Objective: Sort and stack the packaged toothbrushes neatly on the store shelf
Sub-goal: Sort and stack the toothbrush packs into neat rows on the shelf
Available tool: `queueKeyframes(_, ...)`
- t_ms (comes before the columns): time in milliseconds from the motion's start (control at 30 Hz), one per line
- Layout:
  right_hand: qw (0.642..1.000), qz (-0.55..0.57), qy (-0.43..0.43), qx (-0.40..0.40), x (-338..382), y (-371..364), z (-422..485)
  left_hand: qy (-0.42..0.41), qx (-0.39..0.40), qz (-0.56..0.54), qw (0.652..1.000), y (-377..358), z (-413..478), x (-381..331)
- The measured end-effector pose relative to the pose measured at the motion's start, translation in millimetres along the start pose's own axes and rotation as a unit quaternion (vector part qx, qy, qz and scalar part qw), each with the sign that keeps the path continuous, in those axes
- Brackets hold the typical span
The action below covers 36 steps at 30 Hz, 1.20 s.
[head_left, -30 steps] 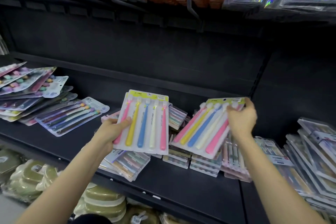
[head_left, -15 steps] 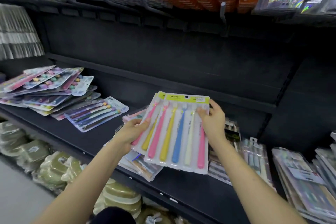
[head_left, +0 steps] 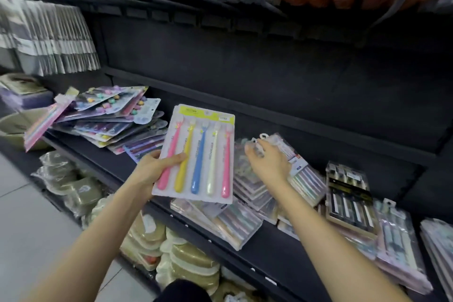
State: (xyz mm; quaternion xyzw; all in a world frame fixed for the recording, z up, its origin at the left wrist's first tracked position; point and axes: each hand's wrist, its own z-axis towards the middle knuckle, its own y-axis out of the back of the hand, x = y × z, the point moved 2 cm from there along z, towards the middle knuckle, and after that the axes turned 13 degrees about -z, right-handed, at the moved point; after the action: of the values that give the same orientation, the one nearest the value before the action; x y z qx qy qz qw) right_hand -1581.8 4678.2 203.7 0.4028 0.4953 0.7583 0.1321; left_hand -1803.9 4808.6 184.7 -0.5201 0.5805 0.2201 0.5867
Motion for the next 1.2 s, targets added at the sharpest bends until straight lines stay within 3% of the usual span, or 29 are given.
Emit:
queueKeyframes(200, 0.999, -0.025, 0.028, 0.006, -4, -2, 2, -0.133, -0.13, -0.022, 0.982, 59, 47, -29)
queueKeyframes(333, 0.998, -0.049, 0.049, -0.01, -8, -2, 3, -0.16, -0.176, 0.079, 0.968, 89, 82, -50)
queueKeyframes(500, 0.997, -0.058, 0.055, -0.017, -11, -5, 9, -0.105, -0.125, 0.276, 0.947, 91, 118, -57)
queueKeyframes(733, 0.992, -0.074, 0.088, -0.053, -18, -12, 5, 0.024, -0.03, 0.31, 0.95, 84, 162, -10)
queueKeyframes(900, 0.988, -0.05, 0.109, -0.094, -25, -9, 1, 0.008, -0.018, 0.424, 0.906, 73, 182, -7)
queueKeyframes(1033, 0.977, -0.085, 0.069, -0.181, -45, 4, -9, 0.017, -0.02, 0.465, 0.885, 67, 190, 6)
queueKeyframes(1100, 0.98, -0.131, 0.033, -0.144, -61, 8, -7, 0.009, -0.036, 0.481, 0.876, 62, 188, 11)
queueKeyframes(1200, 0.985, -0.173, -0.004, -0.027, -82, 5, -2, -0.032, -0.065, 0.546, 0.834, 42, 176, 9)
